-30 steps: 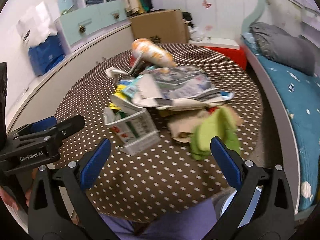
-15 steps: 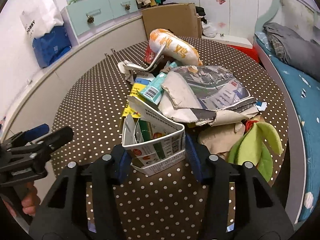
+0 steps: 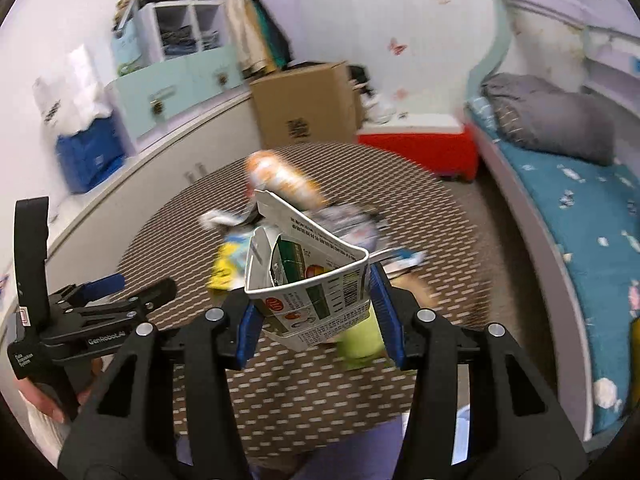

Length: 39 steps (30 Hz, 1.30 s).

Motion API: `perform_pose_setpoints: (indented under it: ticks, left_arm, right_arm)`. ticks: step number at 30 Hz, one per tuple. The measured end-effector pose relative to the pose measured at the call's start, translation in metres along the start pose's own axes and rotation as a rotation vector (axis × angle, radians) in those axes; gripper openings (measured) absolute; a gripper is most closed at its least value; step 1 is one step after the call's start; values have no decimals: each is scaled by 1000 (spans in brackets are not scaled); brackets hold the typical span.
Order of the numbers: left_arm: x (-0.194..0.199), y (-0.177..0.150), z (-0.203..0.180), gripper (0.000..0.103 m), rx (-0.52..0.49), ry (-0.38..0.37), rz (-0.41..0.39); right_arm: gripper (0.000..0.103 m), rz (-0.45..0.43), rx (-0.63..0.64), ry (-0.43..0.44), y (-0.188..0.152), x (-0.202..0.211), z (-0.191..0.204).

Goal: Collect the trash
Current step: 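Grasp the white-green paper carton with right tool while left tool grasps yellow box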

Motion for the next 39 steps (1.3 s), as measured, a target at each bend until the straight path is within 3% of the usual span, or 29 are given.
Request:
perform_pose_setpoints:
  ticks: [6, 14, 16, 18, 21, 39]
  left_arm:
    - [-36, 0, -19, 99, -28, -8, 52]
    - [-82, -17, -27, 99, 0, -19, 181]
    - [-85, -20, -30, 75, 14, -48, 185]
    - [-82, -20, -28, 57, 3, -42, 171]
    - [-76, -24, -24, 53, 6, -53, 168]
    - [-7, -36, -6, 49, -45, -18, 87]
  right_arm:
    - [49, 19, -23, -144, 6, -14, -52]
    - [49, 64, -43, -185, -4, -35, -73]
    - [49, 76, -54, -178, -7, -36, -75]
    - [49, 83, -57, -180, -10, -37, -76]
    - [49, 82, -57, -186, -10, -34, -77]
    - [49, 63, -56, -170, -11, -2, -65]
Point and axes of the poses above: each gripper's, at about its wrist camera, not at the fingertips, and x roughly against the way its jaws point, z to its left, y to its top, the point moved 8 cm from there along -x, roughly the way its jaws point, and after that the axes turned 14 degrees about -z, right-handed, at the moved point
